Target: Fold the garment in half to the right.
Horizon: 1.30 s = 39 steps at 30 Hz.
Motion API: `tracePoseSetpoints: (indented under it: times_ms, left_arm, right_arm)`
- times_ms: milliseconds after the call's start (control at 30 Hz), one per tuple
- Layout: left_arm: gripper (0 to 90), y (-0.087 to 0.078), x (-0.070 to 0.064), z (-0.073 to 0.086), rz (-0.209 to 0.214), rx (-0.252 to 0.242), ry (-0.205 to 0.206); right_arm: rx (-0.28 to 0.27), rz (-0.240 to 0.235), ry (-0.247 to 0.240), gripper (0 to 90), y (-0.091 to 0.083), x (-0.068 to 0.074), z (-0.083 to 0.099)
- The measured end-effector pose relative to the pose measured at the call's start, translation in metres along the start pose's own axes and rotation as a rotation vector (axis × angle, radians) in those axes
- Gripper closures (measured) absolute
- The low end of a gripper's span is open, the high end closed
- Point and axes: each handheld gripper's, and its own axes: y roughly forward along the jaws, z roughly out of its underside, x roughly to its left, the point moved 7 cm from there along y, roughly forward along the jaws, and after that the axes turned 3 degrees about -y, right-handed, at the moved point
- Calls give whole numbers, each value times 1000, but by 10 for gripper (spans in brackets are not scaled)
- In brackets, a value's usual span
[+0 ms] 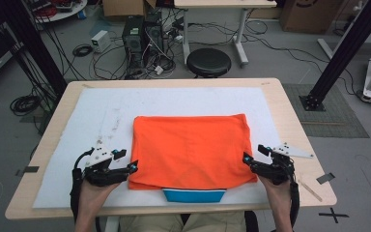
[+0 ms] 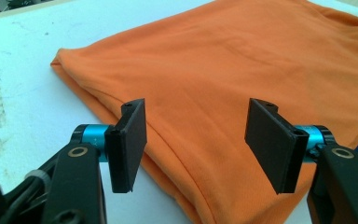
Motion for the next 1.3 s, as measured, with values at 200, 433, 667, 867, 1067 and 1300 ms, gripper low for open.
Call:
tracePoseSetpoints:
  times_ms: [200, 433, 667, 867, 1067, 1300]
  left_arm:
    - [387, -4, -1, 7, -8, 7, -13]
    - [388, -3, -5, 20, -26, 36, -36]
    - [396, -2, -5, 33, -62, 62, -80]
    - [432, 3, -13, 45, -60, 93, -73]
    - [569, 4, -16, 50, -35, 101, -102]
    - [798, 3, -19, 52, -31, 111, -79]
  right_arm:
    - [6, -7, -6, 276, 1, 2, 0]
    - [10, -2, -45, 276, 2, 9, -3]
    - [17, 0, -56, 276, 1, 11, -2]
    - [29, -1, -61, 277, 3, 13, -1]
    - [21, 16, -62, 283, 1, 12, -1]
    - [42, 17, -68, 283, 4, 12, 2]
